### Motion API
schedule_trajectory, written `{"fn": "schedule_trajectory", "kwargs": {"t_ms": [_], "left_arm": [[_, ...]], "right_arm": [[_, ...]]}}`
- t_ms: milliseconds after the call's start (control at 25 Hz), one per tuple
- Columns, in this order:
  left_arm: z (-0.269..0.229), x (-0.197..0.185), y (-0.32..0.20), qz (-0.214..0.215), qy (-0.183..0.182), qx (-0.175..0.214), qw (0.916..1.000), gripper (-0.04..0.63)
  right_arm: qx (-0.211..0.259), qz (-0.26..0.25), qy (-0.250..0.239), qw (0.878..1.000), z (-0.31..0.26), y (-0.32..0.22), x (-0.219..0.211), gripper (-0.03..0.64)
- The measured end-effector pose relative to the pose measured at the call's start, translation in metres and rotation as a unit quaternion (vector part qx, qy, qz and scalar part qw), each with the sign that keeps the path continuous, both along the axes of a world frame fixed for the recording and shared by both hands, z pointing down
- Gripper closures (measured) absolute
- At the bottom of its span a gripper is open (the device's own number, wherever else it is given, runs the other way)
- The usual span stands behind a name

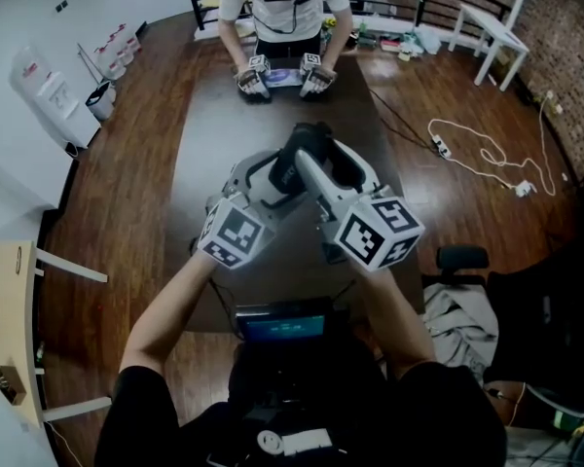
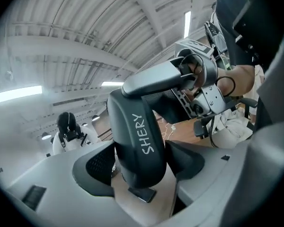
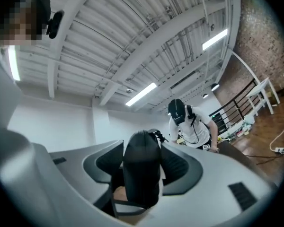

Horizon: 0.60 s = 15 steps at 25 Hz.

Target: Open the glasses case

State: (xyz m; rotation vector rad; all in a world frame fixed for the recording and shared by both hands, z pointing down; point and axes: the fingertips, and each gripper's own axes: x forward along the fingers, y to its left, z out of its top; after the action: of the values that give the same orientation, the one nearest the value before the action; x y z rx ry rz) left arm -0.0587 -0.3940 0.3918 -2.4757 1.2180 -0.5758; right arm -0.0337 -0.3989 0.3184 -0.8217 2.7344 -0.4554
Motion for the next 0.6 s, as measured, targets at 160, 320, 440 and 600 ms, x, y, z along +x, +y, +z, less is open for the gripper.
{"fn": "schedule_trajectory", "kwargs": {"t_ms": [160, 320, 440, 600], "left_arm": [[0.000, -0.002, 0.006, 0.032, 0.112, -0.085, 0.9896, 0.280], [-0.004, 0.004, 0.021, 0.092, 0.183, -0.121, 0.9713, 0.282], [-0.008, 0.006, 0.031, 0.133, 0.230, -0.139, 0.9538, 0.290], [-0.021, 0.012, 0.044, 0.193, 0.291, -0.160, 0.9234, 0.293]], "right_arm": [[0.023, -0.098, -0.017, 0.995, -0.007, 0.015, -0.004, 0.368], [0.103, -0.109, 0.045, 0.988, -0.005, 0.016, 0.006, 0.322], [0.117, -0.144, 0.022, 0.982, -0.006, 0.022, 0.011, 0.324], [0.086, -0.166, -0.039, 0.982, 0.001, 0.015, 0.022, 0.370]]}}
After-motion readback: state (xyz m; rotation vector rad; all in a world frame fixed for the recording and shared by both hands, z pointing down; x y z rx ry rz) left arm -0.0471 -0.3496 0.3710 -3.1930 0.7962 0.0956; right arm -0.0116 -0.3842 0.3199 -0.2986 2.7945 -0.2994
